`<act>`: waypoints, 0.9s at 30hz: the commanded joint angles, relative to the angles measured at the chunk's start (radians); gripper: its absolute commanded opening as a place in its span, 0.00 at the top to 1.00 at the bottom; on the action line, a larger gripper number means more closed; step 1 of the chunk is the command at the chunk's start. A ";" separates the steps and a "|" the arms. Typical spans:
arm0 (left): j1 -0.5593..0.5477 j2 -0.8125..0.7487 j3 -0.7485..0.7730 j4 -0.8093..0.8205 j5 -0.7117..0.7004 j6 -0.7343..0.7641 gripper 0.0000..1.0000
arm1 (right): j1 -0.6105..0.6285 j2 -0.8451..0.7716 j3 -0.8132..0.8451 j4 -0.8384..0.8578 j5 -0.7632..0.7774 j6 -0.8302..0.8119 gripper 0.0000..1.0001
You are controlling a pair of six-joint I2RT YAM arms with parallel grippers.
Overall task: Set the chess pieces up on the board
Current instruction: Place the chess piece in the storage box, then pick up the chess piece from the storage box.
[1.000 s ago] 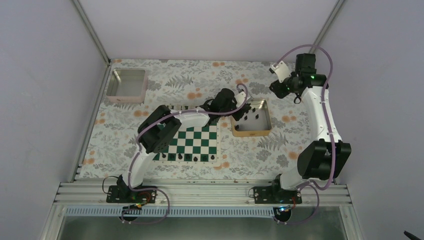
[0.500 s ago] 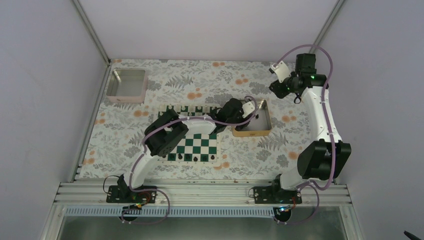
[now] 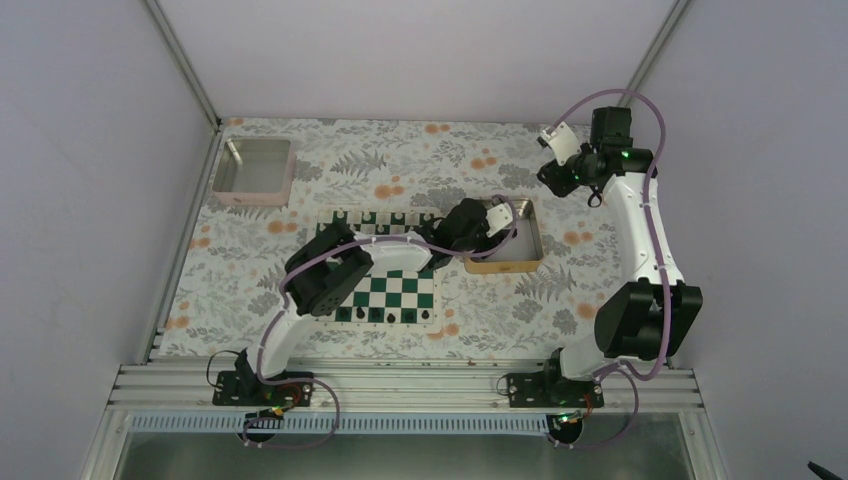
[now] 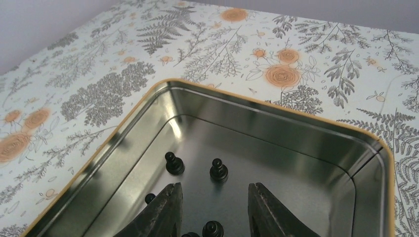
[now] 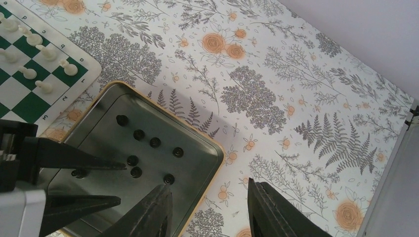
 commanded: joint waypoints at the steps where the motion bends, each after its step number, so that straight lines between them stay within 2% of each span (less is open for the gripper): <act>1: -0.014 -0.074 -0.002 0.001 -0.051 0.039 0.64 | -0.012 -0.001 0.008 -0.017 -0.037 -0.018 0.58; 5: 0.009 -0.162 0.054 -0.077 -0.109 0.115 0.60 | -0.010 0.011 0.019 -0.056 -0.044 -0.043 0.58; 9: 0.105 -0.325 0.066 -0.175 -0.084 0.171 0.22 | -0.010 0.009 0.012 -0.081 -0.014 -0.060 0.58; 10: 0.139 -0.371 0.056 -0.211 -0.059 0.190 0.06 | -0.010 0.012 0.010 -0.098 -0.010 -0.069 0.58; 11: 0.172 -0.418 0.042 -0.247 -0.027 0.215 0.01 | -0.009 0.014 0.002 -0.120 -0.012 -0.084 0.58; 12: 0.203 -0.469 0.038 -0.298 0.008 0.256 0.00 | 0.000 0.017 -0.008 -0.144 -0.009 -0.104 0.57; 14: 0.237 -0.534 0.029 -0.413 -0.036 0.358 0.00 | 0.032 0.016 -0.069 -0.170 0.011 -0.126 0.57; 16: 0.289 -0.603 -0.002 -0.519 -0.009 0.443 0.00 | 0.078 0.008 -0.135 -0.158 0.043 -0.131 0.58; 22: 0.416 -0.768 -0.138 -0.761 -0.068 0.581 0.00 | 0.165 0.017 -0.216 -0.098 0.044 -0.083 0.58; 27: 0.499 -0.839 -0.334 -0.791 -0.208 0.649 0.00 | 0.232 0.083 -0.244 -0.051 0.074 -0.035 0.61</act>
